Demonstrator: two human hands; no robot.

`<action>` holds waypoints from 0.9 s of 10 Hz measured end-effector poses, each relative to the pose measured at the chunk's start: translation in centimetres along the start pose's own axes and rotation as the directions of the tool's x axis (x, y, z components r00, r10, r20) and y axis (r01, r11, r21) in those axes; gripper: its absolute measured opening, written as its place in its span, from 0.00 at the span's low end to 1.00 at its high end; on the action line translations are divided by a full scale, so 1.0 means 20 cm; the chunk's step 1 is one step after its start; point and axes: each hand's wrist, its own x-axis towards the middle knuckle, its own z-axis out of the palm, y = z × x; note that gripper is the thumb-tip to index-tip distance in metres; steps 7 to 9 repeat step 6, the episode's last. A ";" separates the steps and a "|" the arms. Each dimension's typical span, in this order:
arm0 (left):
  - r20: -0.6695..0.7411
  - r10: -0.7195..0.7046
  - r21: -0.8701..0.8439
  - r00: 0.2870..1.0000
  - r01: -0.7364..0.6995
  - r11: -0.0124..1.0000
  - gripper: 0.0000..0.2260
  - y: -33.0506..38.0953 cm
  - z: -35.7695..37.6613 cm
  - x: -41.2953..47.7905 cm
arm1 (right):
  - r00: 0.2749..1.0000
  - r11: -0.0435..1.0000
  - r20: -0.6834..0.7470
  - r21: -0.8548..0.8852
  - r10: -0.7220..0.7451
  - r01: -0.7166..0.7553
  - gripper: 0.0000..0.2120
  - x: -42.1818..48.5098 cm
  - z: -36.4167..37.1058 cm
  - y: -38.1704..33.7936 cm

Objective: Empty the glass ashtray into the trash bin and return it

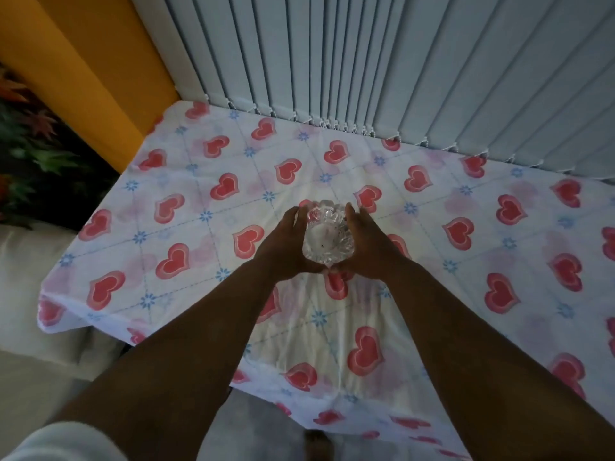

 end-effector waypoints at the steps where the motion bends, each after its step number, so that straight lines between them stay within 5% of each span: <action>1: 0.007 -0.006 -0.027 1.000 0.006 1.000 0.57 -0.02 0.02 0.04 | 1.000 1.000 0.010 -0.005 0.008 -0.008 0.65 0.04 0.02 0.05; 9: 0.123 -0.142 0.057 0.982 0.135 0.989 0.59 -0.05 -0.03 0.00 | 0.999 0.997 0.021 -0.072 0.036 -0.034 0.67 -0.03 -0.11 -0.02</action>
